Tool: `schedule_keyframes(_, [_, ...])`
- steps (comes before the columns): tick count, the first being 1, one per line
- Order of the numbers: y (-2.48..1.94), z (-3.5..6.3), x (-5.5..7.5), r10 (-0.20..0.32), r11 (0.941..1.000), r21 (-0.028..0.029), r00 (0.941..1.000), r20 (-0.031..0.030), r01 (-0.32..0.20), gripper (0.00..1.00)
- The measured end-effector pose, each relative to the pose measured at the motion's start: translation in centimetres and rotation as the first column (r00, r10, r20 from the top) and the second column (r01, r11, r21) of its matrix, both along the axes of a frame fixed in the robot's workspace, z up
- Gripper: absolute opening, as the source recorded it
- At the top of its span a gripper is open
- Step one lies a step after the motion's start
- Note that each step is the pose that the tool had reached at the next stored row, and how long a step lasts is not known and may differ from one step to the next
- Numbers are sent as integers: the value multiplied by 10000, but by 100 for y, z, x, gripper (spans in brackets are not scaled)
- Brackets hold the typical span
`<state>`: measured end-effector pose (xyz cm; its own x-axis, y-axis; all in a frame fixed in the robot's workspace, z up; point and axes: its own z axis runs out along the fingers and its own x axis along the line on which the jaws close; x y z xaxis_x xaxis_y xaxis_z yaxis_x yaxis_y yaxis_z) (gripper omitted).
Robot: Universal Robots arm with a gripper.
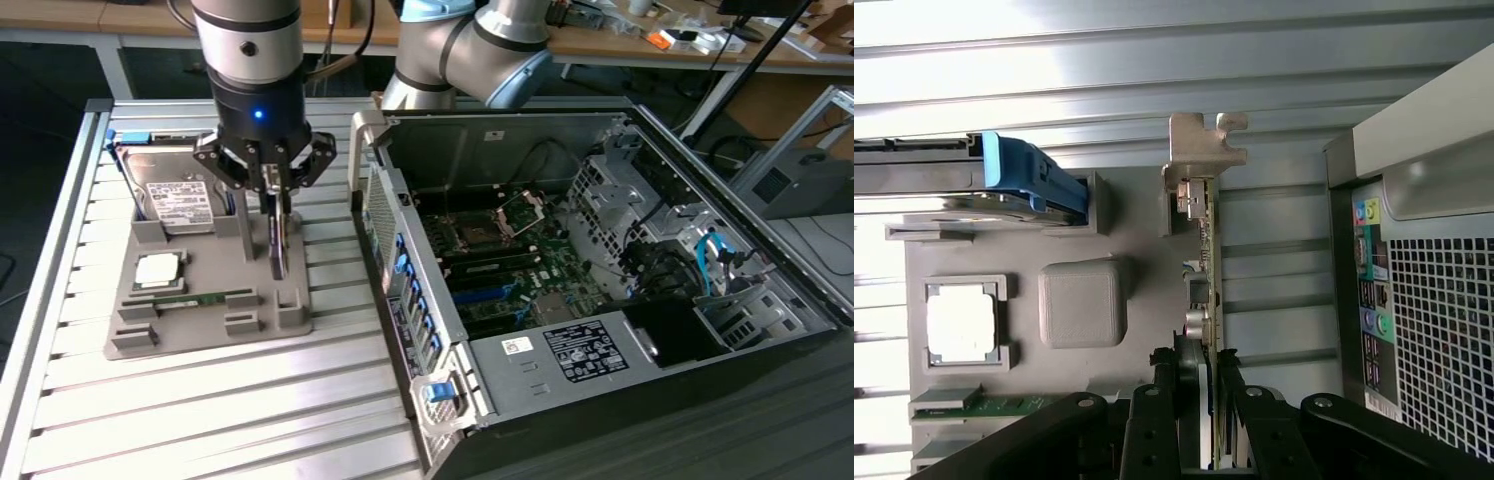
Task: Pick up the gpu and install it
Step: 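Pick up the gpu and move the gpu toward the slot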
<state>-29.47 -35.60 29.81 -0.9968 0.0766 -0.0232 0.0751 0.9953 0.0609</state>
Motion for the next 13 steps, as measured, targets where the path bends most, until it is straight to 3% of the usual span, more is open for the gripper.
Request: schedule_keyframes(13, [0, 29, 0, 0, 10000, 0, 10000, 0, 0, 27])
